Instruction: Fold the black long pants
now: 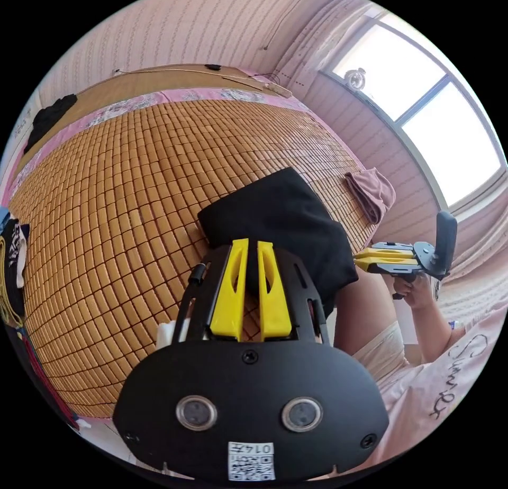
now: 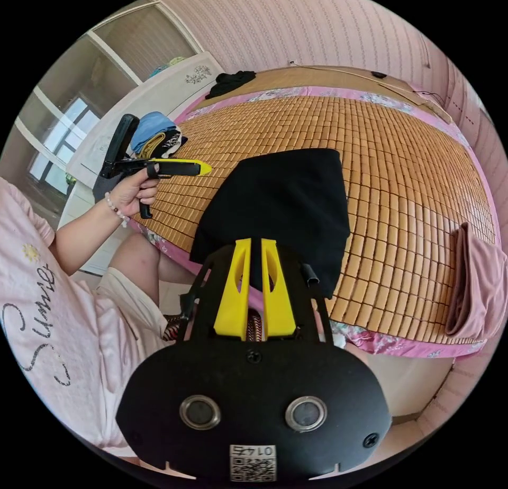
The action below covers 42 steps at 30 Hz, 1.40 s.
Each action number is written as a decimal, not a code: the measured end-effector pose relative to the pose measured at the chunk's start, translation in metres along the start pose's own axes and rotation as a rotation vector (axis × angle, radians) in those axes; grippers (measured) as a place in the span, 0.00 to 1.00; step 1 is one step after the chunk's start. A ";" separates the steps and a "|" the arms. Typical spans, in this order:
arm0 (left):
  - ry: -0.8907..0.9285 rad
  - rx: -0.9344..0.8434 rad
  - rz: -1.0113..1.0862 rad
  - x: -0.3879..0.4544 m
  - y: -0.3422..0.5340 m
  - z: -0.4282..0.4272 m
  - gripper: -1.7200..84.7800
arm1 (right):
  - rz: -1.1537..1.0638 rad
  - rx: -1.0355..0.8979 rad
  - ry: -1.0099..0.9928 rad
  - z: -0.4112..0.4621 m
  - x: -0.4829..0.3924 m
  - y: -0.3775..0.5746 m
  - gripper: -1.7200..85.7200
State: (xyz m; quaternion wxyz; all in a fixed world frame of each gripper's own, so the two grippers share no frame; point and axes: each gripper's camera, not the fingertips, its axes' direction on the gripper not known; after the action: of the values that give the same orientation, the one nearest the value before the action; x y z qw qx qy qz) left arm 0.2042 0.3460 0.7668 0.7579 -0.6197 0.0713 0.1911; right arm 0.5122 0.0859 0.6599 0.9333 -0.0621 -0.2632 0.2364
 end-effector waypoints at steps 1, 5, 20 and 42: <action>-0.022 -0.037 0.041 0.009 -0.004 0.013 0.07 | 0.018 -0.033 0.030 0.006 0.001 -0.001 0.05; -0.014 -0.097 0.049 0.018 0.012 0.037 0.04 | -0.018 -0.140 -0.082 0.028 -0.016 0.005 0.05; -0.081 -0.126 0.186 0.034 0.039 0.053 0.01 | -0.136 -0.038 0.062 0.007 -0.048 -0.021 0.02; 0.080 -0.113 -0.110 -0.064 0.039 0.103 0.24 | 0.101 0.187 -0.050 -0.020 0.091 -0.028 0.20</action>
State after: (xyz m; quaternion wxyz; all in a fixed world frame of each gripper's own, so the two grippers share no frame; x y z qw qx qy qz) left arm 0.1171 0.4385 0.7759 0.7275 -0.6717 0.0564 0.1282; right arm 0.6024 0.1047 0.6917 0.9150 0.0181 -0.2598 0.3081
